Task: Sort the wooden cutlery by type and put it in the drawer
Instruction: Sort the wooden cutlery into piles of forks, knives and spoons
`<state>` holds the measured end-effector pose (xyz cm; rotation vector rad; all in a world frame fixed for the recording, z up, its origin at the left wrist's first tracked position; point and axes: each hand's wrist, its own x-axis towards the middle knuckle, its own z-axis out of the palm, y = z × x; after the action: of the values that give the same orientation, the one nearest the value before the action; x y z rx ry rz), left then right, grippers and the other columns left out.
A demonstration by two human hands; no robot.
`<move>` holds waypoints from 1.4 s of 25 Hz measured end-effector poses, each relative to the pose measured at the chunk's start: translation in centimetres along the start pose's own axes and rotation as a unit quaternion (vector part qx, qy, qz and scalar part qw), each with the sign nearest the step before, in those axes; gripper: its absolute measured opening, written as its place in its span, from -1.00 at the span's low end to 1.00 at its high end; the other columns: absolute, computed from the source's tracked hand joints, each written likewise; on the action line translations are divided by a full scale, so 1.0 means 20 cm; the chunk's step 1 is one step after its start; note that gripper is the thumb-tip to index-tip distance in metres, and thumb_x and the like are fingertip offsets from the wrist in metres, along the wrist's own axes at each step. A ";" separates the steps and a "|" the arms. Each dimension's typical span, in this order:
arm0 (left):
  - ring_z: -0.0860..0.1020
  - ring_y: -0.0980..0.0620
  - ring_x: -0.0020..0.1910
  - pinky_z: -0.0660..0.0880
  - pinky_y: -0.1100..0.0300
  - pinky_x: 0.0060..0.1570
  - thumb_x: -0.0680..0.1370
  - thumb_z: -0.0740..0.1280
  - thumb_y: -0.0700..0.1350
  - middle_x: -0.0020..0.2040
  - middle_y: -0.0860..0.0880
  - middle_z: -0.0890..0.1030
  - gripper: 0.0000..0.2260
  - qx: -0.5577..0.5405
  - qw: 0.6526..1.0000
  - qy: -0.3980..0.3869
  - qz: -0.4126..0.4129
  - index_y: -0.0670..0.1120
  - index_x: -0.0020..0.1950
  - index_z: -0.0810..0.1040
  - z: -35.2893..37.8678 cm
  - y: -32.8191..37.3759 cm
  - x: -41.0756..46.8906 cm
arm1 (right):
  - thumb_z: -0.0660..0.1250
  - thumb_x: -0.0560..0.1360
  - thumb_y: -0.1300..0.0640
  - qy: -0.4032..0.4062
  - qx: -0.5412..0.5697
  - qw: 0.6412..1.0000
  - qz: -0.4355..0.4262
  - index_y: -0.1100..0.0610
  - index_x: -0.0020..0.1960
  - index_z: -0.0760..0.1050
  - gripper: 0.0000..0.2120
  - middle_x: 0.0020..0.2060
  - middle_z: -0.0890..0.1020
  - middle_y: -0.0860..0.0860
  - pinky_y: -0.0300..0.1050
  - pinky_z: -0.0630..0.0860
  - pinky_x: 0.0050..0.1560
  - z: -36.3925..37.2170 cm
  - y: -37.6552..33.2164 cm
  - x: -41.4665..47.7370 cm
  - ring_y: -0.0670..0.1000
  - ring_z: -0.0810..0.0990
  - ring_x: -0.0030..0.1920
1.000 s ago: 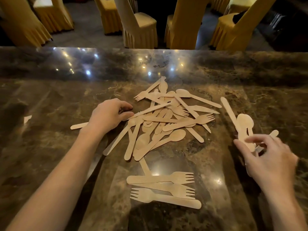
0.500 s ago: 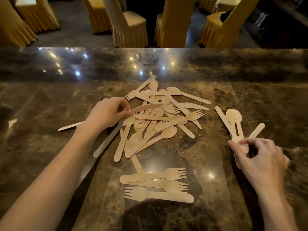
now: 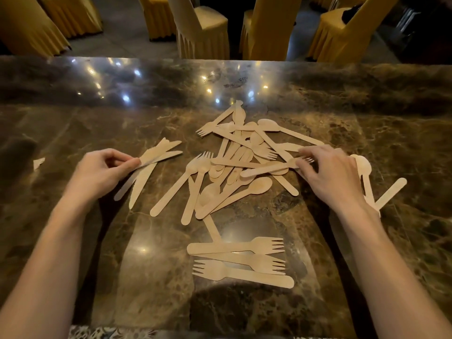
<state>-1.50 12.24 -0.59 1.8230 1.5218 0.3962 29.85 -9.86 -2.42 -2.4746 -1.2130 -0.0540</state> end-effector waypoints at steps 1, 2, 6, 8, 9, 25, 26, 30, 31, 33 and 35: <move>0.53 0.01 -0.20 0.37 0.14 -0.32 0.39 0.45 0.10 -0.21 -0.01 0.61 -0.85 0.022 1.000 0.008 -0.005 0.05 -0.19 0.61 0.00 -0.03 -0.01 | 0.29 0.52 -0.04 0.004 -0.006 1.000 0.018 0.05 0.22 0.53 -0.68 0.16 0.59 0.08 0.11 0.36 0.15 0.01 0.01 0.02 0.15 0.48 0.15; 0.53 0.03 -0.22 0.36 0.15 -0.33 0.39 0.44 0.12 -0.23 0.03 0.60 -0.84 0.039 0.999 0.018 -0.003 0.06 -0.19 0.61 0.01 -0.04 -0.01 | 0.30 0.51 -0.06 0.005 -0.010 0.999 0.032 0.06 0.23 0.52 -0.66 0.17 0.58 0.10 0.12 0.36 0.15 0.02 0.01 0.02 0.17 0.48 0.15; 0.51 0.02 -0.19 0.46 0.05 -0.08 0.40 0.43 0.13 -0.28 0.11 0.55 -0.85 0.086 0.994 0.056 0.037 0.08 -0.20 0.60 0.04 -0.05 -0.04 | 0.33 0.49 -0.06 0.002 0.006 0.999 0.052 0.06 0.17 0.56 -0.69 0.12 0.60 0.10 0.13 0.33 0.14 0.05 0.02 0.03 0.16 0.49 0.14; 0.52 -0.01 -0.07 0.43 -0.12 0.12 0.42 0.42 0.11 -0.20 0.08 0.56 -0.89 0.103 0.991 0.068 0.058 0.11 -0.16 0.58 0.05 -0.02 -0.05 | 0.38 0.46 -0.04 0.014 0.065 0.996 0.061 0.05 0.13 0.59 -0.72 0.04 0.63 0.07 0.09 0.39 0.10 0.04 0.02 0.02 0.08 0.53 0.06; 0.52 -0.01 -0.03 0.41 -0.17 0.15 0.43 0.41 0.10 -0.14 0.06 0.56 -0.89 0.102 0.989 0.078 0.070 0.10 -0.14 0.58 0.05 -0.01 -0.06 | 0.41 0.44 -0.02 0.013 0.117 0.990 0.073 0.05 0.11 0.60 -0.73 -0.02 0.64 0.04 0.00 0.45 0.03 0.03 0.01 0.01 0.01 0.54 -0.02; 0.36 0.21 -0.26 0.15 0.11 -0.04 0.44 0.30 0.26 -0.34 0.29 0.40 -0.66 0.192 0.959 0.035 0.208 0.11 0.10 0.52 0.41 0.13 -0.25 | 0.51 0.32 0.06 -0.164 0.391 0.904 0.045 -0.05 -0.18 0.65 -0.91 -0.31 0.64 -0.12 -0.32 0.52 -0.26 -0.12 -0.22 -0.59 -0.07 0.55 -0.33; 0.36 0.20 -0.25 0.15 0.11 -0.04 0.44 0.30 0.26 -0.35 0.29 0.40 -0.67 0.192 0.959 0.035 0.207 0.12 0.09 0.53 0.41 0.14 -0.25 | 0.52 0.31 0.07 -0.146 0.366 0.919 0.031 -0.07 -0.20 0.65 -0.90 -0.31 0.64 -0.14 -0.37 0.48 -0.26 -0.11 -0.20 -0.61 -0.11 0.55 -0.32; 0.34 0.31 -0.33 0.34 0.07 0.00 0.43 0.34 0.21 -0.35 0.26 0.44 -0.74 0.161 0.969 0.029 0.185 0.13 0.04 0.55 0.42 0.15 -0.25 | 0.52 0.33 0.04 -0.105 0.261 0.959 -0.032 -0.05 -0.18 0.62 -0.90 -0.27 0.61 -0.18 -0.38 0.43 -0.21 -0.05 -0.20 -0.64 -0.17 0.53 -0.22; 0.35 0.32 -0.32 0.40 0.04 0.03 0.42 0.36 0.18 -0.34 0.26 0.45 -0.77 0.145 0.973 0.025 0.179 0.13 0.02 0.55 0.42 0.15 -0.26 | 0.50 0.34 0.02 -0.099 0.236 0.966 -0.042 -0.04 -0.16 0.62 -0.90 -0.25 0.60 -0.19 -0.34 0.42 -0.17 -0.03 -0.20 -0.64 -0.18 0.51 -0.20; 0.41 0.27 -0.29 0.46 -0.01 0.06 0.43 0.39 0.11 -0.32 0.23 0.50 -0.85 0.107 0.981 0.007 0.161 0.14 -0.04 0.53 0.41 0.16 -0.27 | 0.47 0.36 -0.03 -0.097 0.207 0.972 -0.052 -0.03 -0.12 0.62 -0.87 -0.20 0.59 -0.18 -0.25 0.41 -0.09 -0.01 -0.19 -0.64 -0.19 0.48 -0.15; 0.47 0.21 -0.29 0.51 0.05 -0.07 0.44 0.41 0.03 -0.30 0.19 0.55 -0.90 0.059 0.988 -0.021 0.138 0.10 -0.09 0.57 0.39 0.18 -0.28 | 0.46 0.36 -0.04 -0.087 0.205 0.973 -0.053 -0.03 -0.10 0.61 -0.85 -0.17 0.59 -0.16 -0.23 0.42 -0.07 -0.01 -0.18 -0.64 -0.16 0.49 -0.10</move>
<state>4.59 4.29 -2.38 2.1306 1.2908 0.4023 19.11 -17.47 -3.67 -2.0873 -1.2780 0.3567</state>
